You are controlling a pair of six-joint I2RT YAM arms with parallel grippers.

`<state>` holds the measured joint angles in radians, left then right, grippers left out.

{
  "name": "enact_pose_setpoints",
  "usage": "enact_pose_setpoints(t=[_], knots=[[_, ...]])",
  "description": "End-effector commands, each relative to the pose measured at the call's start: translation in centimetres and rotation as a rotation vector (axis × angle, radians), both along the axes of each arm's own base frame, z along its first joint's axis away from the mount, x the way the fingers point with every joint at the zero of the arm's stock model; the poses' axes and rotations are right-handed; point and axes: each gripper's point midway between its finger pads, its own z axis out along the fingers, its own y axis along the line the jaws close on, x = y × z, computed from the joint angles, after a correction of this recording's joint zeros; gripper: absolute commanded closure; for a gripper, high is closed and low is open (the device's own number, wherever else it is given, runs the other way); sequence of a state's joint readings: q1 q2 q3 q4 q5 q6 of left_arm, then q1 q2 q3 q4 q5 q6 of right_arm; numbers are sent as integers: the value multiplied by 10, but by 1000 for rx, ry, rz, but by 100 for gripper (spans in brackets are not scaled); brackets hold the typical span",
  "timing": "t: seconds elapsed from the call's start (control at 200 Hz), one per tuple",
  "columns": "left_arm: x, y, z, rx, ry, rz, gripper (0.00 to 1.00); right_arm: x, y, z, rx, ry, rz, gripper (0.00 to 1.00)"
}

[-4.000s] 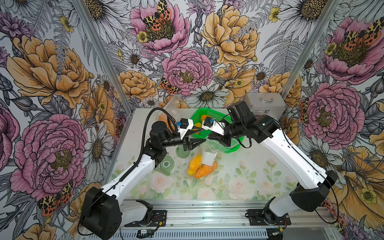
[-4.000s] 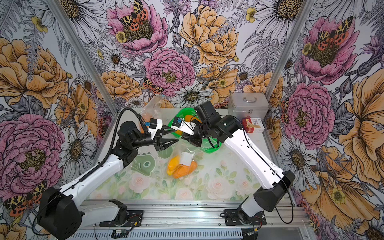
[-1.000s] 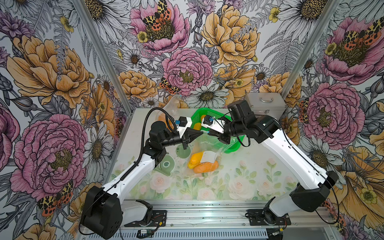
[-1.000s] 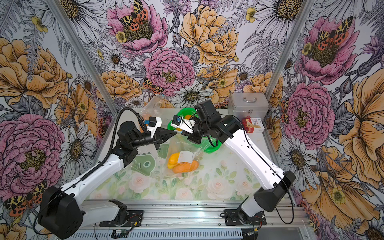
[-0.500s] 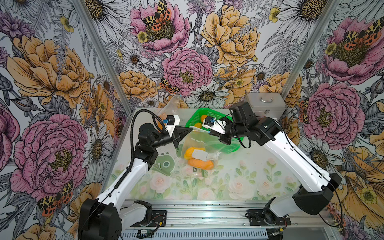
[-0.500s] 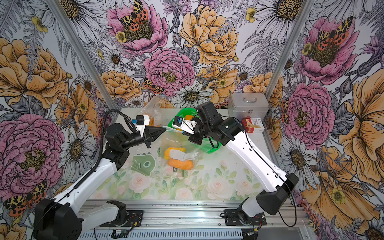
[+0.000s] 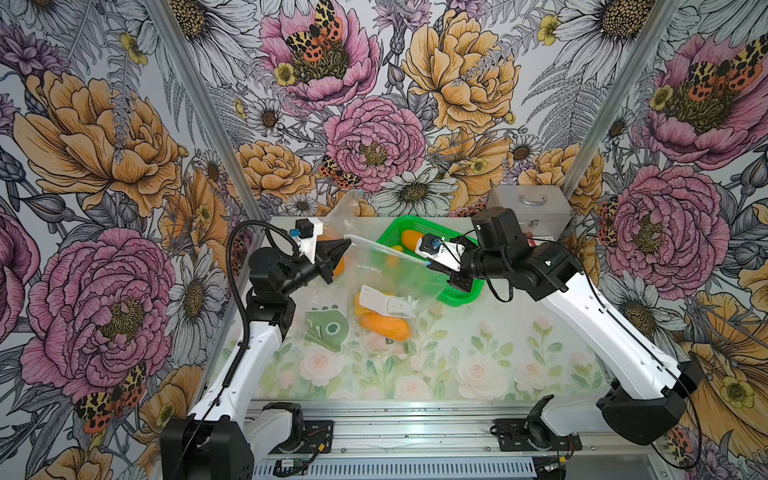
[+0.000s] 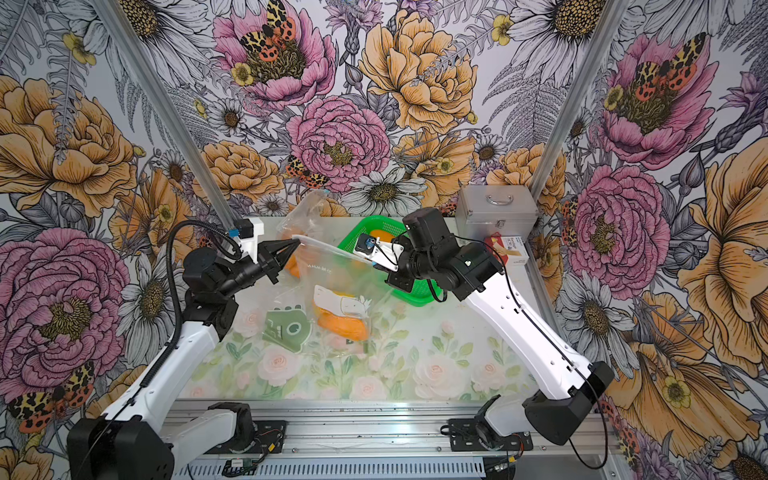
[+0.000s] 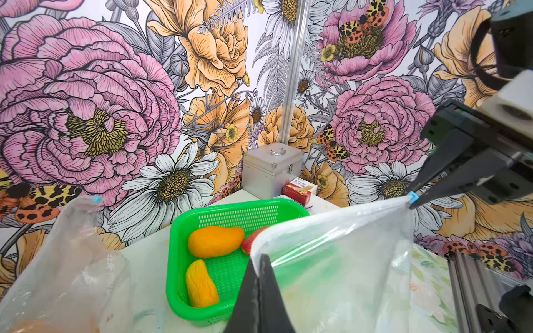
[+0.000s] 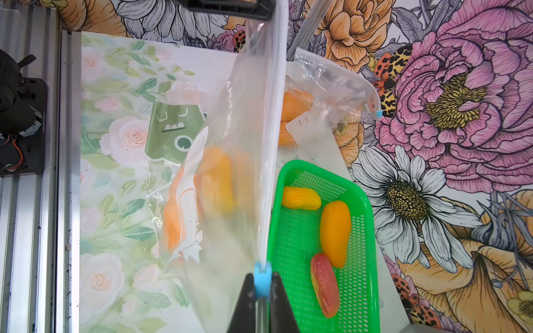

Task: Place the mango in a zip-top bag and seal the zipper
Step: Zip the zipper on the zipper food storage bag.

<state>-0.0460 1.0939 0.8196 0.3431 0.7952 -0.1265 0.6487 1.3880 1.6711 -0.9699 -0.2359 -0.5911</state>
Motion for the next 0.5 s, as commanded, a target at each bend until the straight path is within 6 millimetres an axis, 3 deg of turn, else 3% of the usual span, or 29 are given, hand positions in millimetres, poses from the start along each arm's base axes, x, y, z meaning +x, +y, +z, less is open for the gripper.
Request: enact_pose_setpoints(t=[0.0,0.18,0.495], knots=[[28,46,1,-32,-1,237,100,-11,-41,-22,-118,83,-111,100],[26,45,-6,-32,-3,227,100,-8,-37,-25,-120,99,-107,100],[41,86,-3,-64,11,343,100,-6,-44,-30,-133,101,-132,100]])
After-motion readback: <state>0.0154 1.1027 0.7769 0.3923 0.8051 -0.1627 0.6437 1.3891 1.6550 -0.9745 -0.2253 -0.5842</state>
